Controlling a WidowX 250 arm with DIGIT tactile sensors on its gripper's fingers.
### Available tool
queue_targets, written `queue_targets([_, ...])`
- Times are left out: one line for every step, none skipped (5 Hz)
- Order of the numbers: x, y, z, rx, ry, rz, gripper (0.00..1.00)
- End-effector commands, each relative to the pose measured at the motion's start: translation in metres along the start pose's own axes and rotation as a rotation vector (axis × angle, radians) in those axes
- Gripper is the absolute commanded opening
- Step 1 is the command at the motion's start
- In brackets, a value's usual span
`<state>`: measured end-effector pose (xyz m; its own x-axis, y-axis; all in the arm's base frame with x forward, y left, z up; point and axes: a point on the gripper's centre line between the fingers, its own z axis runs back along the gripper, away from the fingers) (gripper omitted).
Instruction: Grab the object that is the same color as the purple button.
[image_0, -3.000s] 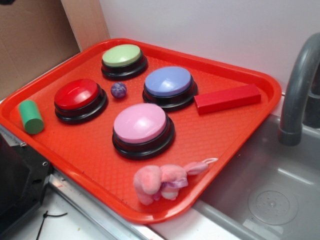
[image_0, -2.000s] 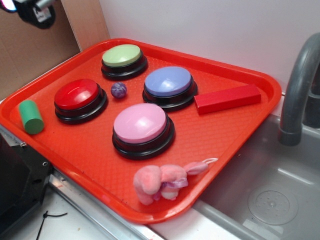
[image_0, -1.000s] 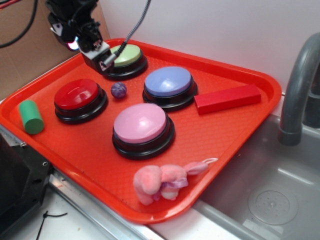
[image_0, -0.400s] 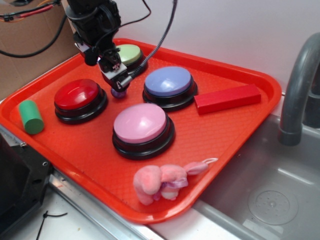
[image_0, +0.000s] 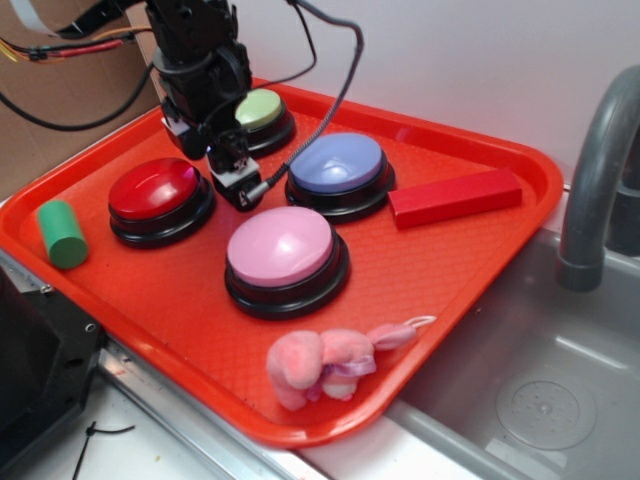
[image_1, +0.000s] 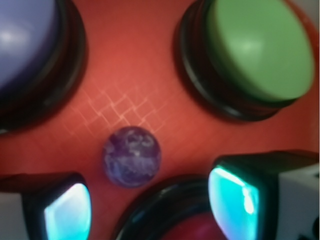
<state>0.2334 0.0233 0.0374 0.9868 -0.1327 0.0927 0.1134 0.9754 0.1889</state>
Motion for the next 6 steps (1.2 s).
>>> queue_targets([0.0164, 0.0034, -0.0086, 0.007, -0.008, 0.006, 1.00])
queue_targets([0.0186, 0.0029, -0.0141, -0.010, -0.012, -0.001, 1.00])
queue_targets([0.0195, 0.0018, -0.0175, -0.030, -0.018, -0.012, 0.38])
queue_targets([0.0183, -0.0002, -0.0178, -0.050, -0.018, -0.002, 0.00])
queue_targets([0.0168, -0.0029, -0.0176, -0.061, -0.009, 0.007, 0.00])
queue_targets([0.0163, -0.0033, -0.0159, -0.074, 0.000, 0.013, 0.00])
